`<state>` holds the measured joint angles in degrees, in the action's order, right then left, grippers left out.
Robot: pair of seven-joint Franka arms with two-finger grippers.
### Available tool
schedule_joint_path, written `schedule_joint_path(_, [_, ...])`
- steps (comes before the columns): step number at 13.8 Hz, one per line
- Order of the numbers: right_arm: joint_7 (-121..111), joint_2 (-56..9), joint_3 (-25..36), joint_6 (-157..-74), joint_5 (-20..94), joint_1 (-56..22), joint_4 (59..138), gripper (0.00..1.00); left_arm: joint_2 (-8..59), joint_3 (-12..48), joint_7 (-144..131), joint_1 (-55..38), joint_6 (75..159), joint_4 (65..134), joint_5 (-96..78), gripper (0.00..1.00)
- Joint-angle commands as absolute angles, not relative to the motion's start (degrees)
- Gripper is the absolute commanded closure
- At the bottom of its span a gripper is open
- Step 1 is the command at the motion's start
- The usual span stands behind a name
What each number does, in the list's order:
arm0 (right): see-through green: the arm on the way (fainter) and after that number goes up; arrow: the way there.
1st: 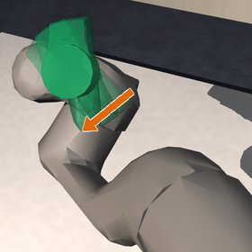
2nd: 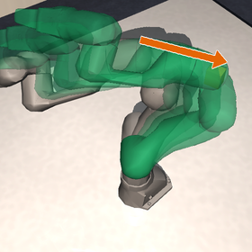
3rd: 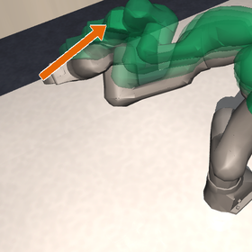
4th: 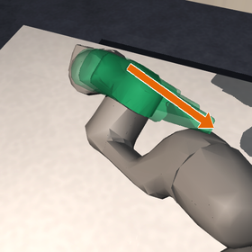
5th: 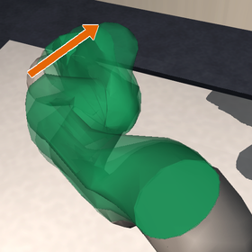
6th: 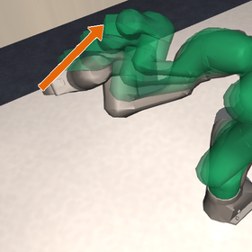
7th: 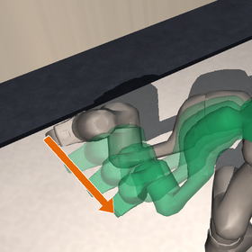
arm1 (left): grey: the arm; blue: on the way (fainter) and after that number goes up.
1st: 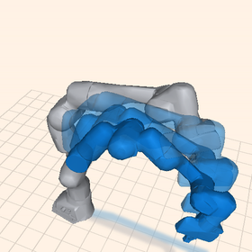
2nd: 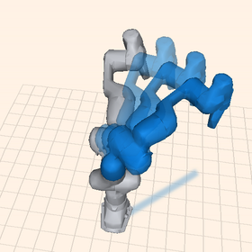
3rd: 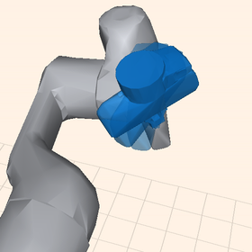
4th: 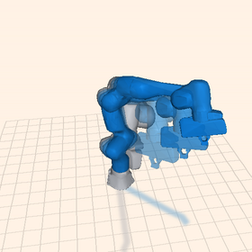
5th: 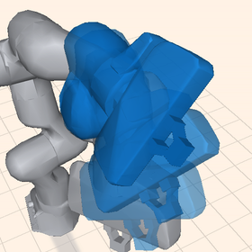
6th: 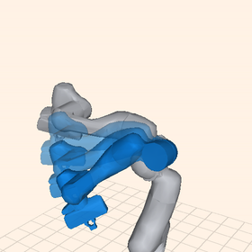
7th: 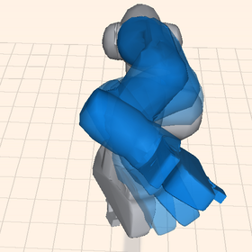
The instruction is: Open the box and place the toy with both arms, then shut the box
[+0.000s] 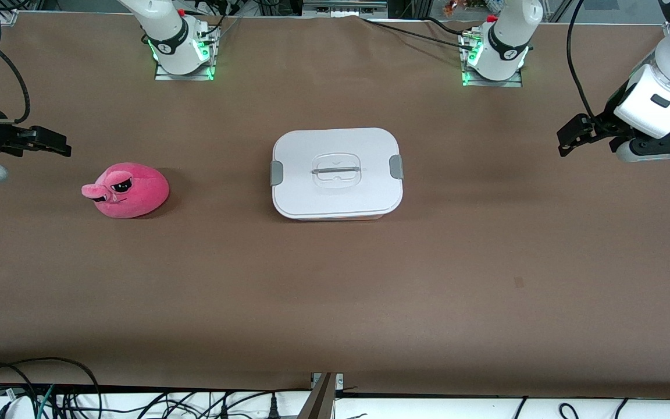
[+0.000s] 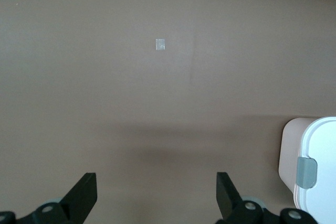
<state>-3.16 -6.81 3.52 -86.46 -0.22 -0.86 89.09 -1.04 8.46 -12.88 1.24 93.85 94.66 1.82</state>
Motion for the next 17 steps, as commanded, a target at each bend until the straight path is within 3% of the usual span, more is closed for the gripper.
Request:
schedule_joint_path(1, [-2.1,-7.4,2.9,-86.0,-0.5,-0.3,87.6,0.00,-0.7,8.6,-12.5,1.4,92.9,93.3,1.2,0.00])
schedule_joint_path(17, [-2.0,-8.3,2.8,-86.7,-0.5,-0.6,87.6,0.00,-0.2,8.7,-12.6,1.1,93.0,93.3,0.0,0.00])
